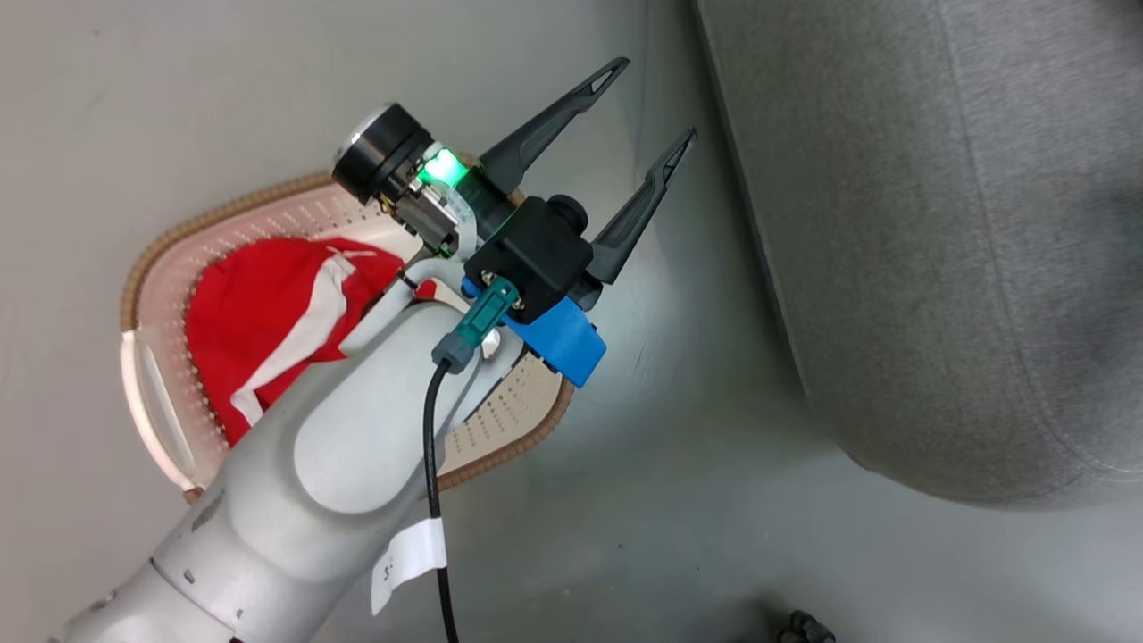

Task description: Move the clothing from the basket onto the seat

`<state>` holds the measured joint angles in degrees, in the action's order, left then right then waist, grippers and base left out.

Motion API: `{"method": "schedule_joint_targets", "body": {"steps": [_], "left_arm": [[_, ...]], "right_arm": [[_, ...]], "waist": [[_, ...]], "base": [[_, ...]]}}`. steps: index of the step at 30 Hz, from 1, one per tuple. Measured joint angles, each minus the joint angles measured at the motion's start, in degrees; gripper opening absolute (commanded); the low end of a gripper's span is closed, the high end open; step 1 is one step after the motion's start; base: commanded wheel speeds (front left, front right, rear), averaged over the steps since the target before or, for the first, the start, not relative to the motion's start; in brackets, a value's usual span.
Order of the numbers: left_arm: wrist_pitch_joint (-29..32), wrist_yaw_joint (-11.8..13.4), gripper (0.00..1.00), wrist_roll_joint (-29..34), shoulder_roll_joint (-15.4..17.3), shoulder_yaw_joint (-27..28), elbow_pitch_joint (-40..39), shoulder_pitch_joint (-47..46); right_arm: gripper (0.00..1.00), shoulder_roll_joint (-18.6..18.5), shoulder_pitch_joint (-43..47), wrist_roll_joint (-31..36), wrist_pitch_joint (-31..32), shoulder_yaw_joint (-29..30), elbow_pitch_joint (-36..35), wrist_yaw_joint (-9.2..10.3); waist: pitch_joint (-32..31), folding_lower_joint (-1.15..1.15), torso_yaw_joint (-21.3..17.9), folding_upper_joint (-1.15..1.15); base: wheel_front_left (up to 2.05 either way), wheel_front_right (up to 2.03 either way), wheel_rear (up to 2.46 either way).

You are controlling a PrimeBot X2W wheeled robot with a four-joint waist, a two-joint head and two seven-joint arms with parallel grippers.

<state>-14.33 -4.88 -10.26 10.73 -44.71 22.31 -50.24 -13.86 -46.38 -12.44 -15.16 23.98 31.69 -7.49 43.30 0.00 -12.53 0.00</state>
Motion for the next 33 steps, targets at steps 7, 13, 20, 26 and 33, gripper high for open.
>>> {"method": "schedule_joint_targets", "body": {"steps": [7,13,20,26,33], "left_arm": [[-0.59,1.64,1.00,-2.88,-0.88,3.31,-0.18,5.32],[-0.66,3.41,1.00,-4.92,0.04,10.44,-3.94,13.23],[-0.67,4.41,1.00,-4.78,0.70,18.26,-6.76,21.67],[-0.67,4.42,1.00,-4.17,0.29,24.61,-7.87,27.35],[-0.68,3.70,1.00,-2.76,-1.07,31.09,-8.28,33.64]], "right_arm": [[1.00,1.46,12.29,2.38,0.01,-1.18,-6.27,0.00],[1.00,2.46,19.56,2.78,0.01,-6.77,-13.58,0.00],[1.00,3.57,25.07,2.61,-0.01,-14.40,-20.81,0.00],[1.00,4.82,28.36,2.25,-0.01,-19.89,-24.51,0.00],[1.00,6.27,31.71,2.24,0.00,-24.94,-26.05,0.00]], "waist": [[-7.61,0.00,0.26,0.00],[-15.52,-0.01,0.66,0.00],[-23.96,-0.02,2.21,0.00],[-28.47,-0.02,5.38,0.01],[-32.91,-0.02,8.76,0.01]], "base": [[0.00,0.00,0.00],[0.00,0.00,0.00],[0.00,0.00,0.00],[0.00,0.00,0.00],[0.00,0.00,0.00]]}}
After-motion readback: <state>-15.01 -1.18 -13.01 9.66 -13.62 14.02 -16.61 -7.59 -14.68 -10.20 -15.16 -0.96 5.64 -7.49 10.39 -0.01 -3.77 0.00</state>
